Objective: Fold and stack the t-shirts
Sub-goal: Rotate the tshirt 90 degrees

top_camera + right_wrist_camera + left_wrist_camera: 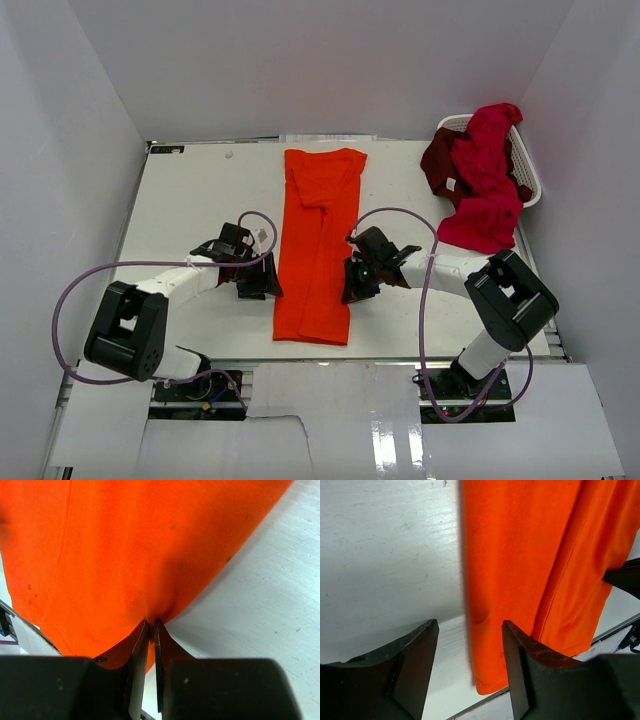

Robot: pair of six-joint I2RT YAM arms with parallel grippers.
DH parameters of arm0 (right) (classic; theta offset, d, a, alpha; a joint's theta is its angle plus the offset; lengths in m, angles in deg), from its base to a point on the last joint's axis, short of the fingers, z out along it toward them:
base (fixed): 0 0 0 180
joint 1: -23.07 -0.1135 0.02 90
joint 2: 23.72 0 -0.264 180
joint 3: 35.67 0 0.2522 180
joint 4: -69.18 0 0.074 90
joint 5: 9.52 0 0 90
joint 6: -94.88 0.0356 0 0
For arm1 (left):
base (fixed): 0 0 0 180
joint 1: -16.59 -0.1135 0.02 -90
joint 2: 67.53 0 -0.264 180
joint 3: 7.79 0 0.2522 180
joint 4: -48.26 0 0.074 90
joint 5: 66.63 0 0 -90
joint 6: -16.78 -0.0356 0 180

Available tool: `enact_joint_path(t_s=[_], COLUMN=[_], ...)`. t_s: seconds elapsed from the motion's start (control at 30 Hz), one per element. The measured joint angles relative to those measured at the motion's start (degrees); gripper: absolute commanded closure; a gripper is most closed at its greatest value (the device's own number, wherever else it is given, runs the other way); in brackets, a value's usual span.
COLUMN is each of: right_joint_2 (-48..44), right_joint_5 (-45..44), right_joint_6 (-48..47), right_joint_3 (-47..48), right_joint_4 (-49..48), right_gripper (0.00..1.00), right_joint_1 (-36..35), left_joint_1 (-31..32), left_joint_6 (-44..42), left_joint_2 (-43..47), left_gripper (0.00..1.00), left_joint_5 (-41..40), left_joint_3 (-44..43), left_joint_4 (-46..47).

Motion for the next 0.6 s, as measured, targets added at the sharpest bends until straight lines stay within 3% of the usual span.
enact_joint_path(t_s=[0.27, 0.3, 0.4, 0.47, 0.6], right_joint_2=[0.0, 0.0, 0.0, 0.0, 0.0], right_joint_5=[0.2, 0.2, 0.3, 0.4, 0.4], right_joint_6=[0.0, 0.0, 0.0, 0.0, 0.0], right_joint_3=[-0.3, -0.3, -0.3, -0.4, -0.5], right_joint_4=[-0.7, -0.7, -0.8, -0.9, -1.1], right_gripper=[0.85, 0.85, 0.86, 0.86, 0.86], right_joint_1=[0.0, 0.0, 0.0, 0.0, 0.0], left_joint_1=[1.8, 2.0, 2.6, 2.7, 2.8], left_joint_6=[0.3, 0.4, 0.7, 0.8, 0.8], left_joint_2=[-1.3, -1.5, -2.8, -3.3, -4.2], left_gripper=[0.40, 0.52, 0.61, 0.76, 0.87], left_joint_5=[0.0, 0.0, 0.1, 0.4, 0.5], left_joint_3=[-0.8, -0.8, -0.9, -0.9, -0.9], left_joint_4=[0.8, 0.9, 1.2, 1.4, 1.4])
